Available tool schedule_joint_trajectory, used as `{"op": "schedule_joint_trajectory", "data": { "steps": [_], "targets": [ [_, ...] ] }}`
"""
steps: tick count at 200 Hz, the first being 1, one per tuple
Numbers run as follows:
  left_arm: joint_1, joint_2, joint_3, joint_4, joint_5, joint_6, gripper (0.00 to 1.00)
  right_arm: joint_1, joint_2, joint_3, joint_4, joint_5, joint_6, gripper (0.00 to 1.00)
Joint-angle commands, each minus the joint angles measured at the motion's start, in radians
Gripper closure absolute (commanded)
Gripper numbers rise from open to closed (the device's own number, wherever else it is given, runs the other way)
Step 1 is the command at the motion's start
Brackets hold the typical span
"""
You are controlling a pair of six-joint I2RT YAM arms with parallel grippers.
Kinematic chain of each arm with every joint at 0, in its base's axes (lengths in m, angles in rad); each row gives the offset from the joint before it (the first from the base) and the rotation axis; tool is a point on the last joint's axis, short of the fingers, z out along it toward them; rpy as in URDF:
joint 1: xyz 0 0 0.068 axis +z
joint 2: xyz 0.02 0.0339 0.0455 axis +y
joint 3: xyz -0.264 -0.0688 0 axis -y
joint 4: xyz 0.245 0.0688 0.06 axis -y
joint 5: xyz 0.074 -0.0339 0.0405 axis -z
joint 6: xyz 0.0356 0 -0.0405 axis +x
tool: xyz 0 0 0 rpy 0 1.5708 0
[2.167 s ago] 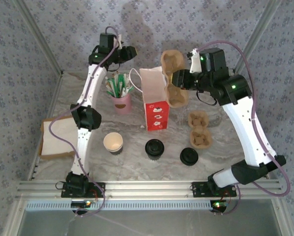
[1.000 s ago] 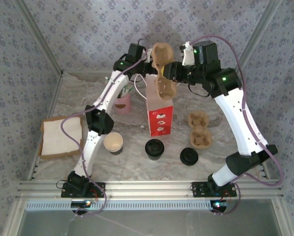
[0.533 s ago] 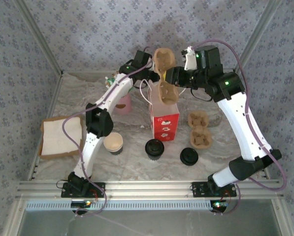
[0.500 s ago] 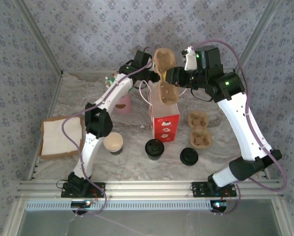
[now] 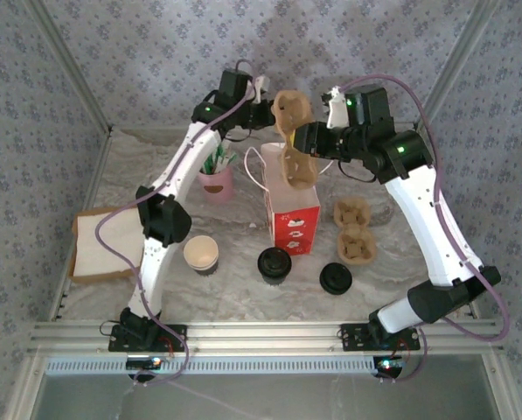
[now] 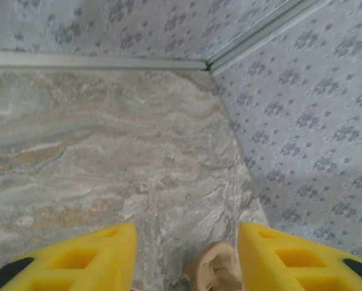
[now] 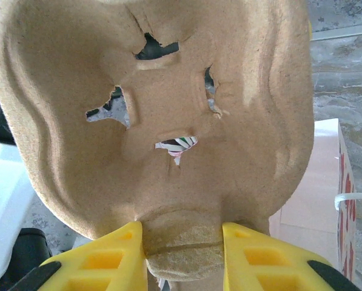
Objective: Pack the takeout coffee
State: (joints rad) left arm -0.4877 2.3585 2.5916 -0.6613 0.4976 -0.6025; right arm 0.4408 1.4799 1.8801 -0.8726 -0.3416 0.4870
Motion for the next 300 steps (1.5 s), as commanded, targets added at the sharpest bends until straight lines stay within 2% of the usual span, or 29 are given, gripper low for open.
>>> {"op": "schedule_joint_trajectory", "data": {
  "steps": [1, 40, 106, 197, 280, 300],
  "targets": [
    [0.015, -0.046, 0.049, -0.035, 0.042, -0.017, 0.47, 0.013, -0.004, -0.01, 0.032, -0.006, 0.005, 0.68],
    [0.039, -0.087, 0.064, -0.03, 0.053, -0.045, 0.36, 0.025, 0.017, -0.036, 0.049, -0.003, 0.002, 0.68],
    [0.078, -0.098, 0.13, -0.068, 0.075, -0.074, 0.27, 0.047, 0.034, -0.071, 0.034, 0.018, 0.002, 0.68],
    [0.11, -0.165, 0.148, -0.131, 0.099, -0.056, 0.24, 0.055, 0.087, -0.04, -0.076, 0.037, 0.002, 0.69],
    [0.117, -0.26, 0.142, -0.218, 0.044, 0.006, 0.22, 0.062, 0.156, 0.078, -0.258, 0.099, -0.028, 0.69],
    [0.111, -0.308, 0.086, -0.252, 0.01, 0.043, 0.22, 0.065, 0.173, 0.1, -0.287, 0.104, -0.031, 0.69]
  ]
}}
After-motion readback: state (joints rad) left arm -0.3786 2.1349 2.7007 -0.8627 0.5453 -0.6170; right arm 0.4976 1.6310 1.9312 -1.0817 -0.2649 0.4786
